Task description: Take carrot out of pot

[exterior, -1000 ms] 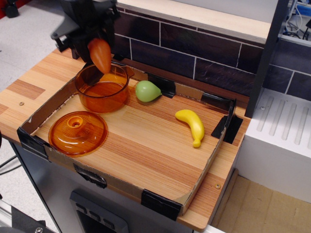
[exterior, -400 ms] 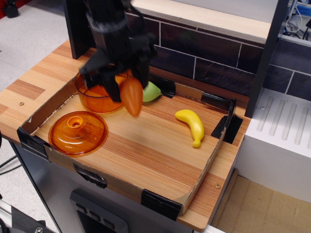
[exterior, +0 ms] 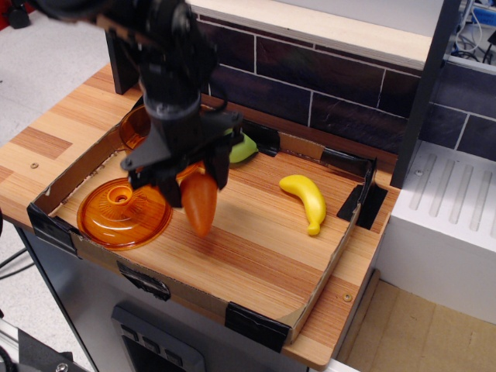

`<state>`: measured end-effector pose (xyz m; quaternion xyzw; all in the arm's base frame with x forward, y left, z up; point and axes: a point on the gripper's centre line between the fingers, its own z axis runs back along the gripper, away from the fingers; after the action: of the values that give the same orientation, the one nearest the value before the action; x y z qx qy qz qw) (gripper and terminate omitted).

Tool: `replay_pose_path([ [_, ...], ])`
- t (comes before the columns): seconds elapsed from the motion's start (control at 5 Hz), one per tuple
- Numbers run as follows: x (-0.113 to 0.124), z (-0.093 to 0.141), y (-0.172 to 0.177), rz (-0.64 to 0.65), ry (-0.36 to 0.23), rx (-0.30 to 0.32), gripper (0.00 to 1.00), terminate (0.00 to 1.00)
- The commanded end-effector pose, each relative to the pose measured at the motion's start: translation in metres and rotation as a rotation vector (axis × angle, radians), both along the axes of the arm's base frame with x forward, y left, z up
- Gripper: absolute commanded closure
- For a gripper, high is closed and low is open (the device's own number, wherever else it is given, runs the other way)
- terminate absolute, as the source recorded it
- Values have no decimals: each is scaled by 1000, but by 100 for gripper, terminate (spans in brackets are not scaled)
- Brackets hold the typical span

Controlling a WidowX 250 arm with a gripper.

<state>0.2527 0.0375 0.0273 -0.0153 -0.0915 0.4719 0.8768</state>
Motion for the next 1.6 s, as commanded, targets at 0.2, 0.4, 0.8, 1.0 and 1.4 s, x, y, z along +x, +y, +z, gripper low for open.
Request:
replay_pose_path([
  [0.2,-11,-7,-1,-59,-24,-47,100,0],
  [0.4,-8,-4,-2,-34,-43,-52,0,0],
  [0.8,-5,11,1,-1,-73,-46,0,0],
  [1.0,-2,36,-2,38,-118,-62,0,0],
  [1.4,6,111,-19,97,-128,-144,0,0],
])
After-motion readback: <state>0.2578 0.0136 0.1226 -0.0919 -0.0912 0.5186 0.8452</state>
